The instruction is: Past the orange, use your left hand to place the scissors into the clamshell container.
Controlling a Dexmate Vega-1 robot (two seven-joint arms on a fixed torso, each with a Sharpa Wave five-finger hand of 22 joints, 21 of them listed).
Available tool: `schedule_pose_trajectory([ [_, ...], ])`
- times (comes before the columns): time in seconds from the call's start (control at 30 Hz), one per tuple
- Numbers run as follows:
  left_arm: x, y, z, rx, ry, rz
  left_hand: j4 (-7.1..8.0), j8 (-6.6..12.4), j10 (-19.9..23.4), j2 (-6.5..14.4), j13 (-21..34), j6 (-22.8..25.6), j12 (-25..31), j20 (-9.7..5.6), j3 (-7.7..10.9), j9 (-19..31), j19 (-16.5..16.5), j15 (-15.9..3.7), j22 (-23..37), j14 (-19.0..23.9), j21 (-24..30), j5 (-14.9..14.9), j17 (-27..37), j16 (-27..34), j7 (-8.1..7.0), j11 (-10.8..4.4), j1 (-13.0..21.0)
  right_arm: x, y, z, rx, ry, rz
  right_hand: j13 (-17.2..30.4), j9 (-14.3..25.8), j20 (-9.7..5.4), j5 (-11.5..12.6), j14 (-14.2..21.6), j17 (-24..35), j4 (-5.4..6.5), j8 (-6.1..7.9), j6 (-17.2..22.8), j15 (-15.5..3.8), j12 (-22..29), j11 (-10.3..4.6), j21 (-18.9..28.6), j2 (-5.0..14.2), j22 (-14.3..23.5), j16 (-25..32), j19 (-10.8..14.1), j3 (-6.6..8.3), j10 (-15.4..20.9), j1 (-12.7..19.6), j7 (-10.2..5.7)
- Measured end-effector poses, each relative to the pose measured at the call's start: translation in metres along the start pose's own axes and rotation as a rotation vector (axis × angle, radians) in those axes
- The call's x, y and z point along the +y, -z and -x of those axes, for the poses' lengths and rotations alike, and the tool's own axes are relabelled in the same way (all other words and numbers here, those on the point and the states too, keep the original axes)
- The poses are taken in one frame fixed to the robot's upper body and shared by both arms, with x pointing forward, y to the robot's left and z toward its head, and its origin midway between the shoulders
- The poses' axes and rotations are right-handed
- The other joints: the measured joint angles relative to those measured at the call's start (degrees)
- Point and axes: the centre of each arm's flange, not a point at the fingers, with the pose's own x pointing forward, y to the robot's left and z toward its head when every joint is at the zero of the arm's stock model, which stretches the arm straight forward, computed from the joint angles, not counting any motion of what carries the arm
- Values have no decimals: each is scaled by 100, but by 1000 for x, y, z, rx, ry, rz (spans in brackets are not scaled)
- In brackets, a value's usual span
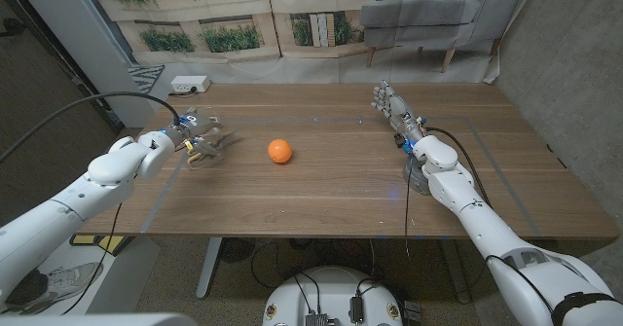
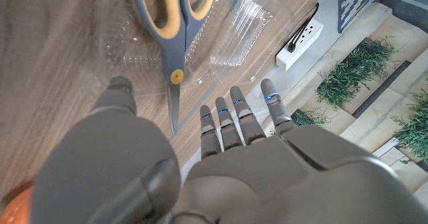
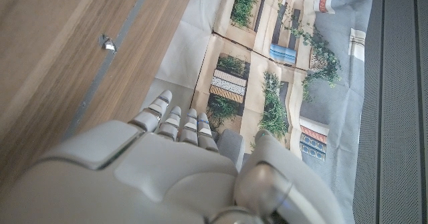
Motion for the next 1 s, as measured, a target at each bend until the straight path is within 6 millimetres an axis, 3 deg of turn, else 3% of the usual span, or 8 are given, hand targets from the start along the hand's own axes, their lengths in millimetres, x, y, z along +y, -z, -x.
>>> schedule_pose_trajectory([
  [0.17,4,1,6,-7,-35,18,113,0,-122,111,-59,-70,0,78,-15,-13,-78,23,2,-131,-135,0,-137,13,7,62,-196,1,0,1,1,1,2,0,0,0,0,0,0,0,0,0,0,0,0,0,0,0,0,0,0,0,0,0],
  [0.5,11,2,14,-14,-89,45,477,36,-330,332,-190,-152,29,110,-173,-12,-109,215,2,-497,-450,-28,-409,24,8,185,-870,2,0,4,2,1,3,0,0,0,0,0,0,0,0,0,0,0,0,0,0,0,0,0,0,0,0,0],
  [0.7,14,3,20,-15,-130,77,562,79,-316,415,-248,-89,70,162,-210,-12,-118,198,2,-542,-558,-71,-539,46,71,172,-1075,3,0,6,2,1,5,0,0,0,0,0,0,0,0,0,0,0,0,0,0,0,0,0,0,0,0,0],
  [0.83,17,2,23,-17,-169,89,610,73,-330,458,-296,-215,70,162,-223,-39,-118,225,2,-569,-623,-72,-643,46,-55,164,-1206,3,-1,7,0,0,5,0,0,0,0,0,0,0,0,0,0,0,0,0,0,0,0,0,0,0,0,0],
  [1.0,21,2,30,-14,-246,104,663,2,-653,481,-412,-522,55,161,-266,-59,-118,257,1,-862,-837,-72,-884,46,-202,181,-1379,3,-1,7,-2,0,3,0,0,0,0,0,0,0,0,0,0,0,0,0,0,0,0,0,0,0,0,0],
])
